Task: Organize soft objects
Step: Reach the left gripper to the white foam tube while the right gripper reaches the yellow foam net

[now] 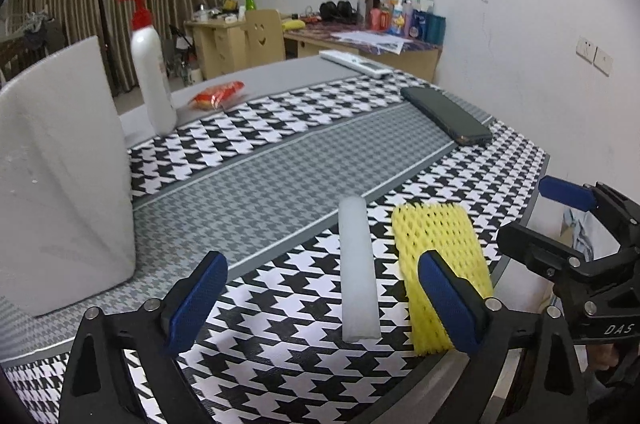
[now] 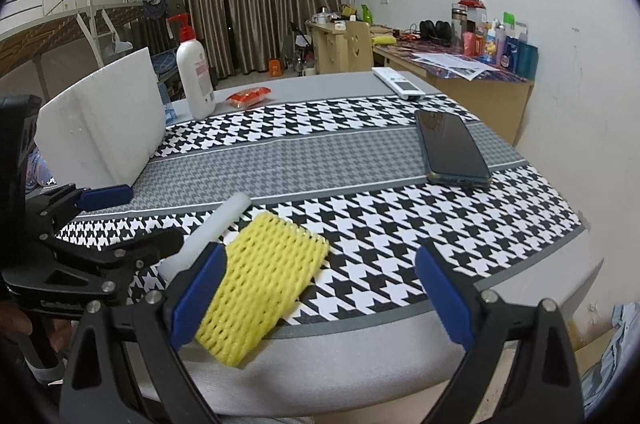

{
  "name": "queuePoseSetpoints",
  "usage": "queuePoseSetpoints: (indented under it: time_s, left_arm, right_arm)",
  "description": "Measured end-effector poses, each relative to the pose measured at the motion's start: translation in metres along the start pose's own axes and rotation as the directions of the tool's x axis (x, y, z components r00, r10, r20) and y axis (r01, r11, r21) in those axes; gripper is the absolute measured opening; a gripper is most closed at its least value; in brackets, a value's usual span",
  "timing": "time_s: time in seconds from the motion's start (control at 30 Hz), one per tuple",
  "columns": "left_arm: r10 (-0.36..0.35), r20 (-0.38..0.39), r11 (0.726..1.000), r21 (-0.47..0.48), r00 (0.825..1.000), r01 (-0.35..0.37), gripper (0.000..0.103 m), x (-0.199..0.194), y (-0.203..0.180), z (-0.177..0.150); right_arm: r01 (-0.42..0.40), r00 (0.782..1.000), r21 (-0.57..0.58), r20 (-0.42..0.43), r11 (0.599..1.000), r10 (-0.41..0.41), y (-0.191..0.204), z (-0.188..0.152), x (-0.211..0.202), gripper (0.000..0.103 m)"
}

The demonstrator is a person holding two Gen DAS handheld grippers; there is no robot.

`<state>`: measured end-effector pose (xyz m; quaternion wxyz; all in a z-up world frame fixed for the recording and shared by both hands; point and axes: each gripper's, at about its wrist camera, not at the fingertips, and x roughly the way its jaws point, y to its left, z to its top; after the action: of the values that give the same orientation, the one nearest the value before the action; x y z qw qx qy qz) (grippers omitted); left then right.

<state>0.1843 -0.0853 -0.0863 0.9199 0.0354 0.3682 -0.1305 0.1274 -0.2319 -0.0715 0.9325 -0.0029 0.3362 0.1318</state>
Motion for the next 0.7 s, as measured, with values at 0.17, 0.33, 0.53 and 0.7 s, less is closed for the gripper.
queuePoseSetpoints:
  time_s: [0.17,0.33,0.53,0.7]
  left_arm:
    - [-0.007,-0.044,1.000,0.022,0.999,0.008,0.086,0.011,-0.005,-0.002]
    - [-0.010,-0.075,1.000,0.024,0.997,0.012,0.074,0.020,-0.008,-0.003]
    - [-0.033,-0.124,0.999,0.027,0.992,0.036,0.048,0.031,-0.011,-0.004]
    - [-0.023,-0.119,0.998,0.051,0.993,0.030,0.041,0.033,-0.018,-0.004]
  right_arm:
    - [0.000,1.000,0.009,-0.015,1.000,0.000,-0.004,-0.002,0.004,0.097]
    - [-0.004,1.000,0.014,-0.020,1.000,0.004,-0.005,-0.003,0.006,0.097]
    - [-0.010,1.000,0.026,-0.029,1.000,0.011,-0.009,-0.003,0.009,0.097]
    - [-0.020,0.999,0.028,-0.031,0.999,0.020,-0.008,-0.004,0.011,0.097]
